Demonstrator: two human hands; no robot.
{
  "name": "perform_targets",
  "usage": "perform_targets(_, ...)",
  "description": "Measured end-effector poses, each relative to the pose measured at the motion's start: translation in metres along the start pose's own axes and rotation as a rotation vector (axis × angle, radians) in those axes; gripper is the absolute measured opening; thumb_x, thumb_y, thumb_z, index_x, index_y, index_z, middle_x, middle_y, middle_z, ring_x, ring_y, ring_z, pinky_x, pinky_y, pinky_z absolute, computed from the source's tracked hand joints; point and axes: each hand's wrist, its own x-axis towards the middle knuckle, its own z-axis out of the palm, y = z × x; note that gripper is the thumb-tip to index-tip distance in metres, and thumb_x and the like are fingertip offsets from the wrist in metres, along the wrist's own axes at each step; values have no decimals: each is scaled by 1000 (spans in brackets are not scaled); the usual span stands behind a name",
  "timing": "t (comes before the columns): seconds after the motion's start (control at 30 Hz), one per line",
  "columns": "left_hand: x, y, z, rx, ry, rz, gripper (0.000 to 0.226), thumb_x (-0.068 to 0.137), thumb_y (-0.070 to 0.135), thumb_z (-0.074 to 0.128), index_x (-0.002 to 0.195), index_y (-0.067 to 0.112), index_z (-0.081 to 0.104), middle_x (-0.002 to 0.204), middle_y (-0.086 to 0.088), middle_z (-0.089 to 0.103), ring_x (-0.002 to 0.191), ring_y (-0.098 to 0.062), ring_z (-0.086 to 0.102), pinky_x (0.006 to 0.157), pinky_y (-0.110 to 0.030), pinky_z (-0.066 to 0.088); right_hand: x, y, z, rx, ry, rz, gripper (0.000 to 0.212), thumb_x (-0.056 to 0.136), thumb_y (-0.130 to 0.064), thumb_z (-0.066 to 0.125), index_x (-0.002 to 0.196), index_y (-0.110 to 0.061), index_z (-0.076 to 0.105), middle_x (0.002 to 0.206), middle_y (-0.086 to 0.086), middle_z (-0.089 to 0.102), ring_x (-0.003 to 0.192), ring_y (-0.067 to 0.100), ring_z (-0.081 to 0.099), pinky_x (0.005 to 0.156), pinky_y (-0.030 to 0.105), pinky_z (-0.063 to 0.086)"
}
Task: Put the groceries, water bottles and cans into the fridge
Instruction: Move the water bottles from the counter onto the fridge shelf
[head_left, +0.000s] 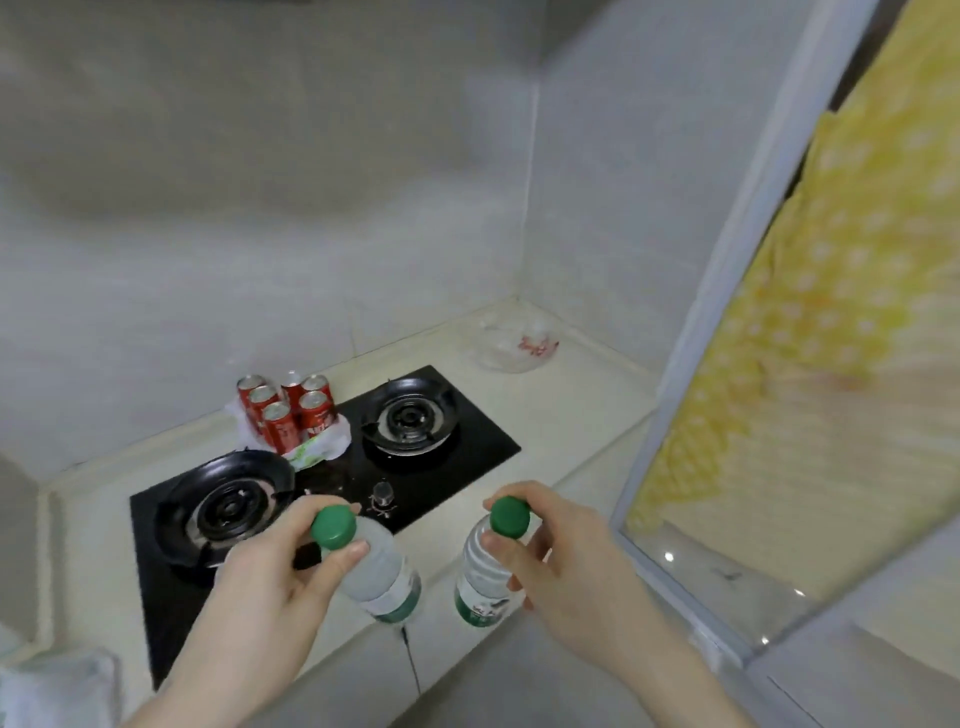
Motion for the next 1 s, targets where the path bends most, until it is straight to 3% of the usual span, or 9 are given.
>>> perform_targets(0.1, 23, 35, 41, -40, -64, 70, 25, 85, 42, 70, 109, 39, 64, 110, 26, 71, 74, -8, 72, 77, -28, 59, -14, 27, -42, -11, 98, 82, 13, 95, -40, 67, 105, -42, 59, 73, 8, 68, 63, 17, 67, 68, 42, 59)
perform_targets(0.17, 40, 57, 67, -44, -118, 108, 20, 87, 33, 74, 104, 39, 65, 104, 23, 73, 60, 3, 64, 70, -21, 52, -22, 44, -66, -11, 173, 134, 13, 95, -38, 68, 103, -42, 59, 71, 7, 68, 62, 14, 68, 67, 41, 59)
perform_targets(0.3, 77, 98, 116, -31, -230, 171, 25, 83, 47, 73, 106, 42, 63, 100, 29, 72, 53, -2, 61, 77, -39, 53, -34, 74, -113, 13, 339, 231, 13, 94, -38, 69, 104, -43, 61, 73, 5, 69, 65, 11, 70, 68, 45, 61)
perform_targets(0.4, 109, 127, 159, -16, -321, 246, 31, 81, 49, 75, 109, 44, 61, 98, 31, 72, 86, -2, 71, 86, -40, 55, -42, 92, -145, 7, 461, 297, 12, 94, -38, 69, 104, -40, 62, 76, 6, 69, 65, 12, 70, 69, 44, 60)
perform_targets(0.47, 131, 146, 191, -42, -381, 290, 30, 81, 45, 77, 107, 45, 61, 97, 28, 73, 96, 4, 68, 89, -40, 54, -44, 103, -166, -18, 550, 335, 12, 94, -40, 69, 104, -38, 62, 74, 6, 70, 64, 13, 70, 67, 44, 59)
perform_targets(0.67, 200, 206, 276, -120, -573, 454, 31, 83, 36, 79, 104, 50, 61, 96, 32, 71, 97, 6, 66, 83, -40, 55, -30, 126, -220, -59, 790, 454, 11, 95, -36, 70, 104, -34, 63, 69, 2, 70, 57, 10, 70, 64, 38, 59)
perform_targets(0.83, 242, 274, 335, -194, -725, 659, 25, 83, 35, 79, 99, 47, 64, 92, 33, 69, 70, 2, 64, 71, -29, 49, -18, 135, -257, -42, 988, 561, 13, 97, -35, 68, 108, -34, 62, 78, 6, 72, 62, 14, 73, 65, 47, 60)
perform_targets(0.9, 252, 301, 359, -228, -780, 743, 19, 85, 37, 76, 97, 43, 64, 94, 33, 68, 79, 7, 63, 73, -23, 47, -19, 136, -267, -32, 1087, 587, 12, 97, -31, 68, 108, -35, 62, 87, 8, 73, 62, 17, 74, 61, 48, 60)
perform_targets(1.0, 254, 338, 390, -231, -869, 875, 14, 87, 39, 73, 98, 38, 64, 96, 32, 69, 90, 7, 64, 79, -30, 51, -31, 132, -280, -27, 1230, 613, 12, 98, -26, 67, 109, -31, 64, 96, 0, 70, 63, 19, 74, 56, 43, 61)
